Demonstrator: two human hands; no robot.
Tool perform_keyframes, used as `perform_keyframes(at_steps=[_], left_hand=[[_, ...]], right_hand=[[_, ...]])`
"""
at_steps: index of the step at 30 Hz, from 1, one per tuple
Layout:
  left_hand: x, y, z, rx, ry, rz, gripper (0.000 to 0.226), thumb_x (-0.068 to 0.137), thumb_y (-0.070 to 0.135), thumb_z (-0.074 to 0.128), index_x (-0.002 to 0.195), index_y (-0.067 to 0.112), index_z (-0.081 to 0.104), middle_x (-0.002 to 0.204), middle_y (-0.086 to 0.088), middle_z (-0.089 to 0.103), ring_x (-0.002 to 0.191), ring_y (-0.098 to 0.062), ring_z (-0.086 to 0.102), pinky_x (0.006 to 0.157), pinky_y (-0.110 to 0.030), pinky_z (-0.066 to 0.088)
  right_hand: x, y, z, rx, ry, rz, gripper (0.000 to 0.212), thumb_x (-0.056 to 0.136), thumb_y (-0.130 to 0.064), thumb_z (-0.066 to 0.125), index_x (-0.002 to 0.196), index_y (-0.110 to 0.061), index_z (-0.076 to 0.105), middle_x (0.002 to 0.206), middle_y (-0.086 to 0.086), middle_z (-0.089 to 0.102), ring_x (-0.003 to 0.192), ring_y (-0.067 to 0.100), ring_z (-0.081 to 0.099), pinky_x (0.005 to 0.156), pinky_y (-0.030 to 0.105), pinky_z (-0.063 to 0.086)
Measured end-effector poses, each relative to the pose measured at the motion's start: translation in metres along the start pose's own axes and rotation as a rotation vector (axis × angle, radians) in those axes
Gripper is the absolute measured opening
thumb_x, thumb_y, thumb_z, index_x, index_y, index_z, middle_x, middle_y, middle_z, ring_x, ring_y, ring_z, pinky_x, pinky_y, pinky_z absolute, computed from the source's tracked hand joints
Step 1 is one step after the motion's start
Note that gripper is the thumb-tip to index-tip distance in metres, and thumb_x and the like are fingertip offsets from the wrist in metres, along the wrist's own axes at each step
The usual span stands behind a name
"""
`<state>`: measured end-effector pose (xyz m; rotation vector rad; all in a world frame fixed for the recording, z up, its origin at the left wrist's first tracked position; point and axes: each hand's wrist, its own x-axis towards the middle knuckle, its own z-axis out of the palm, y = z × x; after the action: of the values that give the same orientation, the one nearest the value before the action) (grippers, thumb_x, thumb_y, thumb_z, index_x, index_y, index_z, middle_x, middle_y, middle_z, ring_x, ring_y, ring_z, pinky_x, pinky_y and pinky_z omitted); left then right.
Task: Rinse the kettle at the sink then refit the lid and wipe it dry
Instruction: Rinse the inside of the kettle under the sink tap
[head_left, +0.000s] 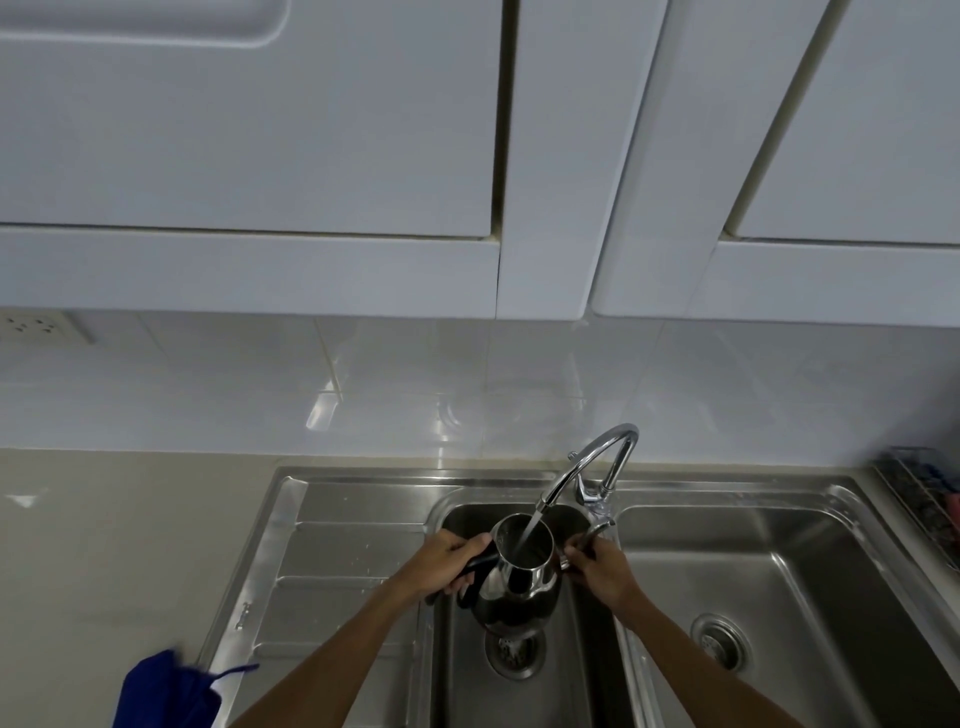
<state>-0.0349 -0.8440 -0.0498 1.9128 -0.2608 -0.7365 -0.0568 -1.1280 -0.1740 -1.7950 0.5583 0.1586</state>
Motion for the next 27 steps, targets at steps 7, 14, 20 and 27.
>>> perform_keyframes(at_steps=[7, 14, 20, 27], left_hand=[[0.001, 0.004, -0.001, 0.014, -0.032, -0.008, 0.048, 0.106, 0.036, 0.043, 0.066, 0.019, 0.063, 0.042, 0.007, 0.059, 0.036, 0.001, 0.048, 0.054, -0.022, 0.041], [0.003, 0.007, 0.007, -0.05, 0.016, -0.042, 0.052, 0.105, 0.036, 0.046, 0.059, 0.019, 0.062, 0.039, 0.006, 0.056, 0.034, -0.001, 0.047, 0.051, -0.019, 0.038], [0.002, 0.007, 0.02, -0.104, 0.078, -0.044, 0.053, 0.104, 0.034, 0.048, 0.056, 0.018, 0.061, 0.038, 0.007, 0.055, 0.034, 0.001, 0.047, 0.047, -0.013, 0.037], [-0.003, -0.001, 0.031, -0.131, 0.091, -0.048, 0.043, 0.1, 0.039, 0.055, 0.067, 0.015, 0.068, 0.05, 0.005, 0.061, 0.041, -0.003, 0.052, 0.047, -0.015, 0.04]], right_hand=[[-0.011, -0.014, -0.002, 0.008, -0.002, 0.025, 0.02, 0.09, 0.001, 0.064, 0.081, -0.016, 0.067, 0.086, 0.01, 0.071, 0.099, 0.042, 0.069, 0.095, 0.058, 0.053], [-0.007, -0.014, -0.005, -0.006, -0.002, 0.042, 0.023, 0.089, 0.003, 0.065, 0.079, -0.017, 0.067, 0.08, 0.008, 0.07, 0.089, 0.037, 0.069, 0.091, 0.061, 0.053], [-0.019, -0.043, -0.011, 0.087, -0.025, 0.111, 0.02, 0.092, 0.01, 0.058, 0.082, -0.008, 0.061, 0.081, 0.013, 0.063, 0.078, 0.026, 0.064, 0.087, 0.053, 0.055], [-0.013, -0.068, -0.018, -0.006, -0.07, 0.113, 0.01, 0.093, 0.008, 0.057, 0.092, -0.001, 0.058, 0.08, 0.011, 0.06, 0.068, 0.017, 0.062, 0.06, 0.029, 0.054]])
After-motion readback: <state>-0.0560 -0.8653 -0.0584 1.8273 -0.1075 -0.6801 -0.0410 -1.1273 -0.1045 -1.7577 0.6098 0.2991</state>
